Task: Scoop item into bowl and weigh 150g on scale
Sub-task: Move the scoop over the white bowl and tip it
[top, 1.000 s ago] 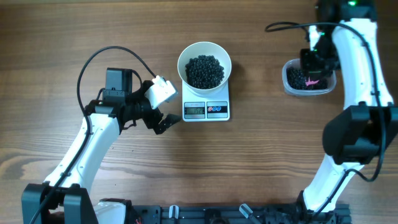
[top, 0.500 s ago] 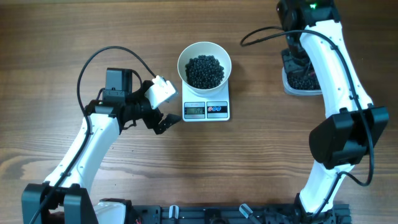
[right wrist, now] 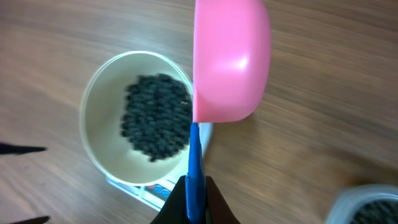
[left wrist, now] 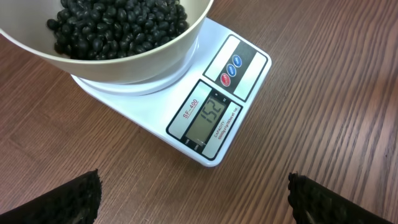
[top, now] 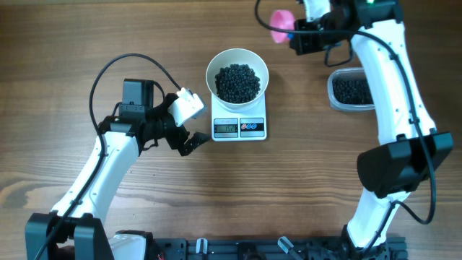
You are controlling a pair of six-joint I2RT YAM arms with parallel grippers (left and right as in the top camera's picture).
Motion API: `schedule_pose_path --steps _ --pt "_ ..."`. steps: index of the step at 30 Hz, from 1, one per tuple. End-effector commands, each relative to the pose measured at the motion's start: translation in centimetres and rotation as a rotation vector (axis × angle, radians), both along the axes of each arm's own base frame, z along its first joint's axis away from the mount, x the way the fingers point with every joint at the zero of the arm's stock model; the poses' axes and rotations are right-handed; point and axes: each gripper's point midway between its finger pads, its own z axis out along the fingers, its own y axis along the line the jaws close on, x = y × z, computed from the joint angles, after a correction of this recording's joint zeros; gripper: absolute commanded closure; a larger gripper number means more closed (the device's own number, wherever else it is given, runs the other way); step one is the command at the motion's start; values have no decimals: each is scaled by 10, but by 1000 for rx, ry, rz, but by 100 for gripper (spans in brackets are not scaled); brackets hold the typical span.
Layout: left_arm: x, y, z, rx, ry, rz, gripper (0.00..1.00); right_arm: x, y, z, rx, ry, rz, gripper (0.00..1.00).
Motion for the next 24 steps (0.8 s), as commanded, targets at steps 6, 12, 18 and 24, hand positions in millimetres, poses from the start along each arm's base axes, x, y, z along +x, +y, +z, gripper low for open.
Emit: schedule_pose_path --steps 6,12,18,24 --pt "-4 -3 -4 -19 20 -10 0 -24 57 11 -29 -52 155 96" --pt "-4 -3 -4 -19 20 -10 0 -35 75 -21 -138 -6 215 96" --pt "-4 -3 -4 -19 20 -10 0 -32 74 -68 -335 43 220 96" --pt "-4 -3 -4 -19 20 -10 0 -25 70 -91 -388 65 214 96"
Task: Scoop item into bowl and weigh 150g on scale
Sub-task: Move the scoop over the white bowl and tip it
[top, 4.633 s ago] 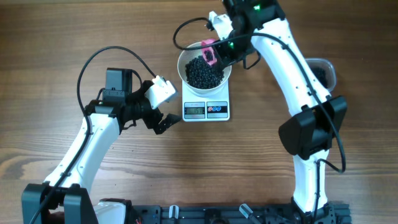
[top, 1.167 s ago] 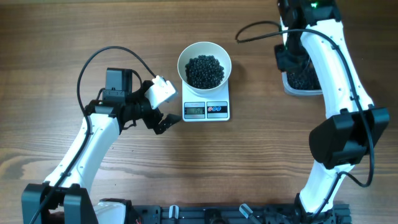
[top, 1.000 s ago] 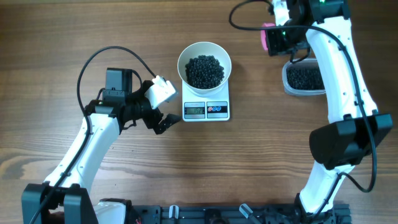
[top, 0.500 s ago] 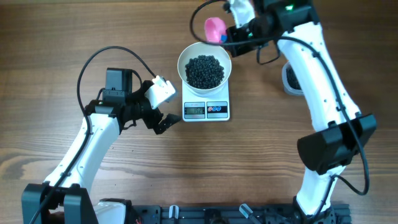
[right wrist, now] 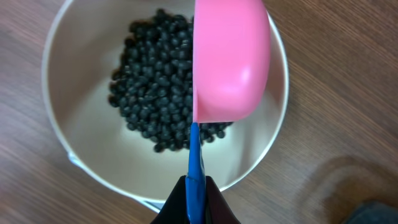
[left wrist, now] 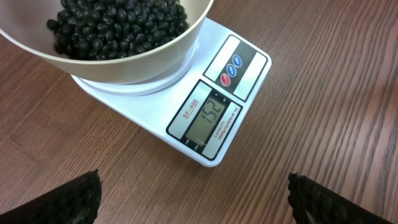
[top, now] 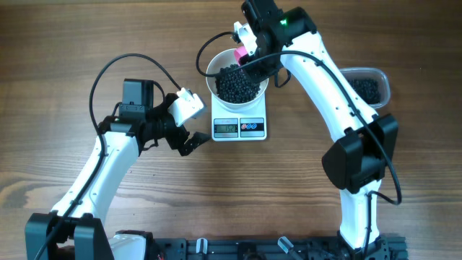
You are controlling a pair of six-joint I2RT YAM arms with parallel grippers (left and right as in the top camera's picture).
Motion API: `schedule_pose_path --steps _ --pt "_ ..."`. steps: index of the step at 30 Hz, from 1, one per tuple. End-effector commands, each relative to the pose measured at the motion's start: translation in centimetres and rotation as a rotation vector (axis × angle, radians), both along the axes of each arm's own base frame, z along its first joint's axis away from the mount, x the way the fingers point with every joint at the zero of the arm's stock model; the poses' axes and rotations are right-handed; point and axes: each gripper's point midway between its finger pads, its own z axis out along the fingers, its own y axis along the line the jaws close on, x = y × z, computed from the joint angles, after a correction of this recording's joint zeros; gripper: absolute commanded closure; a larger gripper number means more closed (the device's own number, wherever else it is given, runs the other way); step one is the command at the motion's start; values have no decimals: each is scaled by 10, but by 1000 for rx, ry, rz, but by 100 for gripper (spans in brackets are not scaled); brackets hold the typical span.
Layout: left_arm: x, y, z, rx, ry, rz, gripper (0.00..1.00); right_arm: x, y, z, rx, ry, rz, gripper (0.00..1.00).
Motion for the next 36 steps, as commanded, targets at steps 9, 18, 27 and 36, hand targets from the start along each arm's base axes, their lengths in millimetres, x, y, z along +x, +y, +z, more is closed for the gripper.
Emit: schedule_pose_path --steps 9,18,27,36 --pt "-4 -3 -4 -19 20 -10 0 -1 5 -30 -72 31 68 96" --pt "-4 -3 -4 -19 20 -10 0 -10 19 -30 -38 55 88 96" --pt "-4 -3 -4 -19 20 -10 0 -11 22 -16 284 203 45 96" --pt "-4 -3 -4 -19 20 -10 0 3 -6 29 539 215 -9 96"
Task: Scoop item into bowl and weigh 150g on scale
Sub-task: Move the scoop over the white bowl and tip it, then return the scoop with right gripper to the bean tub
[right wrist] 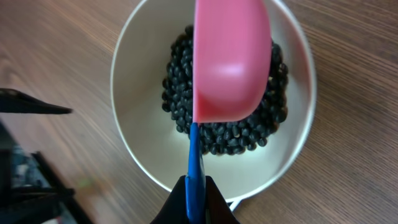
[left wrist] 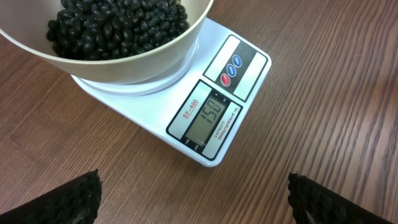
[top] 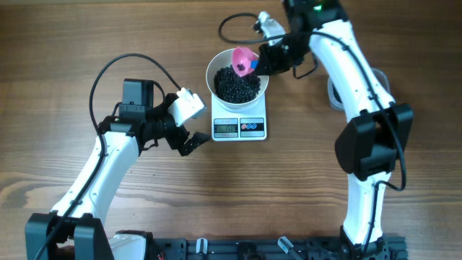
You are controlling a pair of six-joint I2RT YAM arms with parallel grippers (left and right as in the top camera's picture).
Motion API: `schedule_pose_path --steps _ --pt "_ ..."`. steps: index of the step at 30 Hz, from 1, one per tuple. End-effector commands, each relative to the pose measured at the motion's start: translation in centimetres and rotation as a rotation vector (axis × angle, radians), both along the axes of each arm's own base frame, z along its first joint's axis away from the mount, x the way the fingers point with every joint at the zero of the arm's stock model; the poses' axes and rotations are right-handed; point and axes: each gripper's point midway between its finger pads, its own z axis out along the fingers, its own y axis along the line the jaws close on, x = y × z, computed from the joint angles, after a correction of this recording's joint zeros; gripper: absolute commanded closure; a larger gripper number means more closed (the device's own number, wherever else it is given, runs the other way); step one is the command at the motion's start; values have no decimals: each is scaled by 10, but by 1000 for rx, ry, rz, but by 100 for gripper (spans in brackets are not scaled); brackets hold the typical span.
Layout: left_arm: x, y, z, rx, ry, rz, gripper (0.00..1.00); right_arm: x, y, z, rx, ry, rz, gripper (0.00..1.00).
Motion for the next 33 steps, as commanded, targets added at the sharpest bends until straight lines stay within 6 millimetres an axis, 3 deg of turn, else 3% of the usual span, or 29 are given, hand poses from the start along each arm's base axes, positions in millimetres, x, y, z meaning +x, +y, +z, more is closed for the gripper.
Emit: schedule_pose_path --steps 1,10,14,17,22,26,29,33 --pt "-4 -3 -4 -19 20 -10 0 -2 3 32 113 -34 15 96" --pt "-4 -3 -4 -19 20 -10 0 -1 -20 68 128 -106 -33 96" --pt "-4 -3 -4 -19 20 -10 0 -8 -29 71 121 -77 -50 95" --pt "-4 -3 -4 -19 20 -10 0 -17 -47 84 115 -64 -87 96" --pt "-4 -3 -4 -19 20 -10 0 -31 -101 114 91 -94 -188 96" --pt "-4 -3 -4 -19 20 -10 0 -46 -154 109 -20 -50 -277 96" --pt "-4 -3 -4 -19 20 -10 0 -45 -179 106 -33 -39 -331 95" --pt "-4 -3 -4 -19 20 -10 0 -46 -226 98 -138 -35 -431 96"
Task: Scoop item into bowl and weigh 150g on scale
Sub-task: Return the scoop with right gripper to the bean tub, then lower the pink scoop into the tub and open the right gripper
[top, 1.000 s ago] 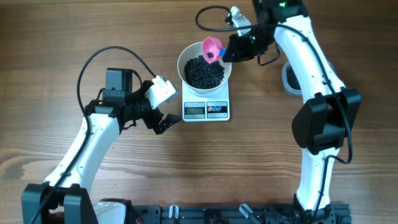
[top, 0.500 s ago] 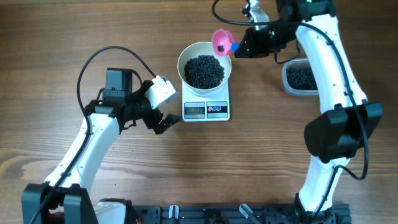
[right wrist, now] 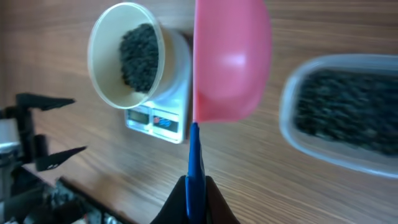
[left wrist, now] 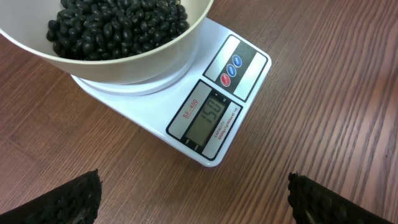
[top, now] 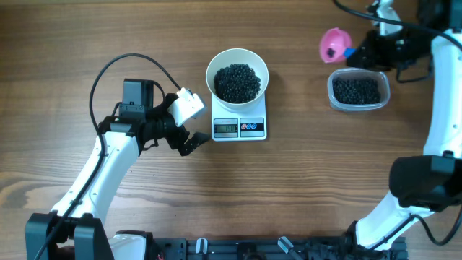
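A white bowl (top: 237, 76) of black beans sits on the white scale (top: 239, 127); the display (left wrist: 209, 118) reads 150 in the left wrist view. My right gripper (right wrist: 196, 186) is shut on the blue handle of a pink scoop (top: 333, 43), held at the far right beside the clear tub of beans (top: 357, 89). A few dark beans show in the scoop in the overhead view. My left gripper (left wrist: 194, 193) stands open just left of the scale, its black fingertips (left wrist: 71, 196) wide apart with nothing between them.
The tub of beans (right wrist: 348, 115) lies on the wooden table (top: 303, 188) at the right, under the right arm. A black cable loops over the table behind the left arm (top: 115, 155).
My right gripper has moved with the pink scoop from over the bowl to the far right, beside the bean tub. The scale still reads 150. The left arm has not moved.
The scale read 152 while the scoop was held away at the back right. Then the scoop was down in the bowl. After that it was over the bowl and the display read 150. Now the scoop is beside the tub, the reading unchanged.
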You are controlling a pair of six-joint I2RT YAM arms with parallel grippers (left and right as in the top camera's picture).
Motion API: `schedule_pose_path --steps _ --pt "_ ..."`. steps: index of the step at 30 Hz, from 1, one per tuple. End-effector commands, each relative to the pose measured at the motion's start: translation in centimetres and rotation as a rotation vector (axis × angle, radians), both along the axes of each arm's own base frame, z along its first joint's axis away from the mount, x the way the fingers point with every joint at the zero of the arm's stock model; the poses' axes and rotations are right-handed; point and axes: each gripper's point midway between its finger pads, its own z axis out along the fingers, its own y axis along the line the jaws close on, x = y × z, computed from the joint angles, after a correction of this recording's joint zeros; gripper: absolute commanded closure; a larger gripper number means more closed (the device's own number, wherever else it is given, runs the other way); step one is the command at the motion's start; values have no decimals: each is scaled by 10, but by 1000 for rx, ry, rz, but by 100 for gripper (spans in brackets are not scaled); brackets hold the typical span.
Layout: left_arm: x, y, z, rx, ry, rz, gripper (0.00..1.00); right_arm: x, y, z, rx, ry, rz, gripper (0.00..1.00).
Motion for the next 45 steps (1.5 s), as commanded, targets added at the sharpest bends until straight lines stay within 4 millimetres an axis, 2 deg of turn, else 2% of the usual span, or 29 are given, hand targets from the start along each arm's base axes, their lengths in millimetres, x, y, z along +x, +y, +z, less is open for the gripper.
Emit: schedule_pose_path --steps 1,6,9,14,16,23,28,31,33,37,39,41,45 --pt "-4 -3 -4 -19 20 -10 0 -4 -44 -7 -125 10 -66 96" --pt "-4 -3 -4 -19 20 -10 0 -14 -88 -22 -280 77 -145 96" --pt "-4 -3 -4 -19 20 -10 0 -30 -104 -45 -396 188 -166 96" --pt "-4 -3 -4 -19 20 -10 0 -50 -87 -93 -480 344 -126 96" --pt "-4 -3 -4 -19 20 -10 0 -47 -78 -106 -562 355 -134 96" --pt "-4 -3 -4 -19 20 -10 0 -26 -76 -93 -880 248 -223 96" --pt "-4 -3 -4 -19 20 -10 0 -19 -63 -81 -1023 174 -217 96" --pt "-4 -3 -4 -19 20 -10 0 -21 -52 -87 -961 187 -215 96" --pt "-4 -3 -4 -19 20 -10 0 -23 -43 -94 -861 213 -245 96" --pt "-4 -3 -4 -19 20 -10 0 -17 -16 -111 -449 293 -355 96" --pt "-4 -3 -4 -19 20 -10 0 -12 -10 -115 -303 312 -404 96" --pt "-4 -3 -4 -19 20 -10 0 -10 -12 -122 -192 356 -495 96" --pt "-4 -3 -4 -19 20 -10 0 -8 -22 -132 -124 396 -634 96"
